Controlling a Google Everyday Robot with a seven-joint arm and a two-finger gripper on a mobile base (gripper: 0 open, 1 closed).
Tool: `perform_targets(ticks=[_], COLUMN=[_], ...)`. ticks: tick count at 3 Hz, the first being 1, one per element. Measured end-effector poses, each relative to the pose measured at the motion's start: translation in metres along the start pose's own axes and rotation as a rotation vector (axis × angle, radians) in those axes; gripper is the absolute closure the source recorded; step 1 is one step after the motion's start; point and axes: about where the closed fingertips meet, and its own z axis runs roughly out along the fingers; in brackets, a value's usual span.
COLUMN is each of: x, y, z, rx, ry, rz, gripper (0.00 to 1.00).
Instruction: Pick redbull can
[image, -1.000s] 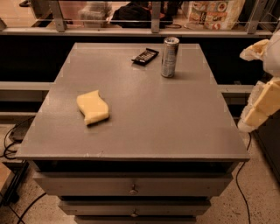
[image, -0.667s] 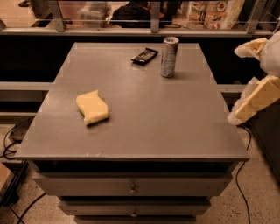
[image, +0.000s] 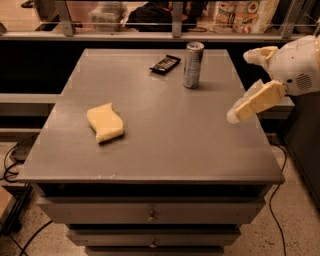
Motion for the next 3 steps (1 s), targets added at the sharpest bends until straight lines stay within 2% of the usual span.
perform_targets(ticks=[2,3], x=[-0.002,-0.001], y=[-0.005,-0.025], z=[0.004,0.019], rx=[0.019,0.064], ry=[-0.023,-0.09], rz=[0.009,0.036], gripper=[0.0,0.0])
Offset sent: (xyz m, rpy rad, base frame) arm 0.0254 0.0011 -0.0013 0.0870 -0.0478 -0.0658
